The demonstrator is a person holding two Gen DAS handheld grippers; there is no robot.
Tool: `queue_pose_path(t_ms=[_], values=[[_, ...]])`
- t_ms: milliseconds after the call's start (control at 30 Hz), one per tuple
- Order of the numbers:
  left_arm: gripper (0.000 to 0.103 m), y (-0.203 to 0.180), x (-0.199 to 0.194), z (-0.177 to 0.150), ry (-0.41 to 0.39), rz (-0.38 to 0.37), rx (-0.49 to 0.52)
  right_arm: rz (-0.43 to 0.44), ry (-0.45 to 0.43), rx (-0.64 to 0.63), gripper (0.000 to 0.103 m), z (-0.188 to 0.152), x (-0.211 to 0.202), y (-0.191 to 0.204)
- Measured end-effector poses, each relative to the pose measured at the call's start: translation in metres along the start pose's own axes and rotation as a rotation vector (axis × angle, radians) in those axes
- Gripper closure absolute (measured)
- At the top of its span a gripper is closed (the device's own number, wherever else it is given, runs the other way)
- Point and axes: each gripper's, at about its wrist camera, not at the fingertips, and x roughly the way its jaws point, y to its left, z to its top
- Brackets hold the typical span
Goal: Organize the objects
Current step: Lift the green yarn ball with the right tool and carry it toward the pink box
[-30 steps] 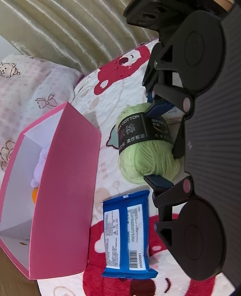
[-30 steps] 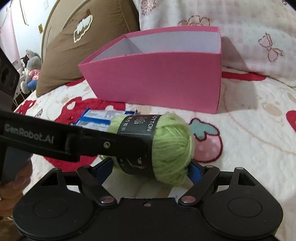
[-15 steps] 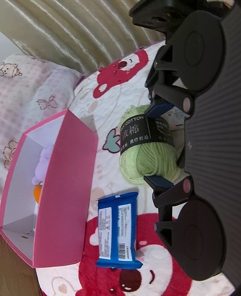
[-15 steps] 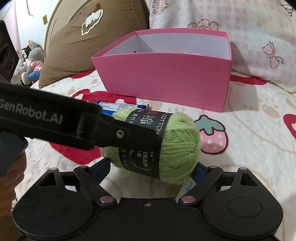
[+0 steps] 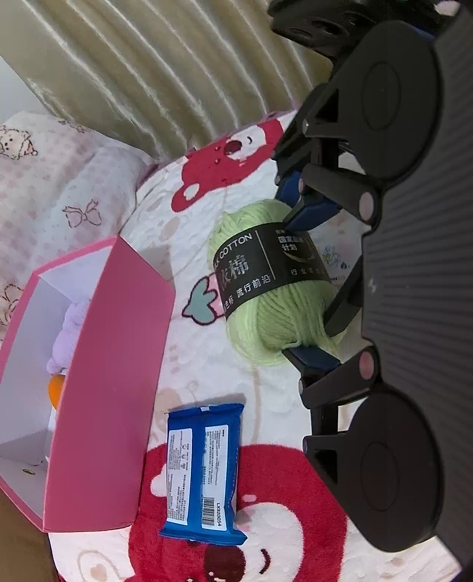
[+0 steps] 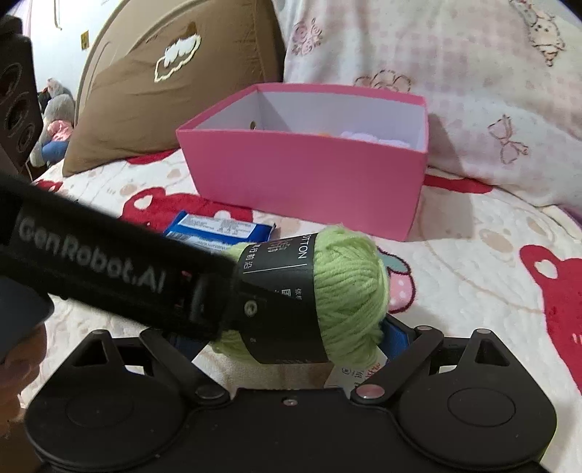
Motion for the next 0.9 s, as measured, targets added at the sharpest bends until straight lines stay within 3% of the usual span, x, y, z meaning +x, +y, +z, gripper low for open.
queue_pose_path(t_ms=[300, 467, 633, 900], values=[[0.038, -0.019, -0.020, -0.004, -0.013, 0.051, 0.089, -0.008, -0.039, 0.039, 0.009, -0.004, -0.016, 0.009], [0.038, -0.018, -0.030, -0.002, 0.037, 0.055, 0.034, -0.007, -0.049, 0.026, 0.009, -0.004, -0.028, 0.020], [0.038, -0.023, -0.046, -0.002, 0.031, 0.077, 0.092, 0.016, -0.060, 0.061, 0.009, 0.000, -0.037, 0.027], [0.038, -0.028, -0.061, 0.016, 0.065, 0.064, 0.093, 0.049, -0.072, 0.149, 0.009, 0.008, -0.050, 0.030]])
